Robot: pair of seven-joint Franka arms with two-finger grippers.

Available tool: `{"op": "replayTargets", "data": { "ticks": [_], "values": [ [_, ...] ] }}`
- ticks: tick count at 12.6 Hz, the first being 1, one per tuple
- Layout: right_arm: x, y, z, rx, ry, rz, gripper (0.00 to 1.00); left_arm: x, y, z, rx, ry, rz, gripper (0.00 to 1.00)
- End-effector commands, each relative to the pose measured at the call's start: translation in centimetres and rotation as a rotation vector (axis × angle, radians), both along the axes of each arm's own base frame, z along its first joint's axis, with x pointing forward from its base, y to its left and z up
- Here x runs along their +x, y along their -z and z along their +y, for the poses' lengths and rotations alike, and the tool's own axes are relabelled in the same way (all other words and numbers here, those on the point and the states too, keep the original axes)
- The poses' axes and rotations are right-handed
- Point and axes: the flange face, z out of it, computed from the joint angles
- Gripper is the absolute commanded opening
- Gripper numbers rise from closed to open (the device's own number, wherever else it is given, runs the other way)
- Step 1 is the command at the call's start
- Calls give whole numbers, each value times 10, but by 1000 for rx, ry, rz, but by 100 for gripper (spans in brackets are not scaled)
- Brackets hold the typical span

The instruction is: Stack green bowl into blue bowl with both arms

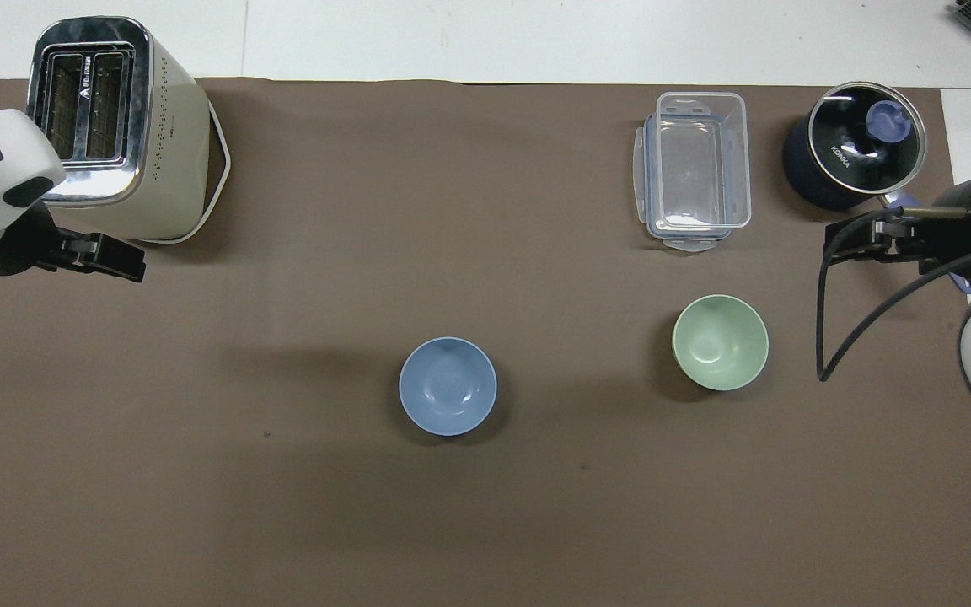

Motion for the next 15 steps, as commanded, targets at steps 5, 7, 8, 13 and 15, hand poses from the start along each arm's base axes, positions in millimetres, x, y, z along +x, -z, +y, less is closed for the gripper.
{"op": "replayTargets", "data": {
  "ticks": [5, 7, 8, 13, 15],
  "values": [
    [3, -2, -2, 2, 20, 0, 100, -18, -19, -1, 28, -61, -8, 100],
    [3, -2, -2, 2, 20, 0, 100, -19, -19, 0, 29, -62, -5, 100],
    [3, -2, -2, 2, 20, 0, 100, -19, -19, 0, 29, -59, -5, 100],
    [3, -2, -2, 2, 20, 0, 100, -19, -19, 0, 29, -61, -5, 100],
    [3, -2, -1, 2, 19, 0, 100, -19, -19, -1, 29, -58, -5, 100]
  ]
}}
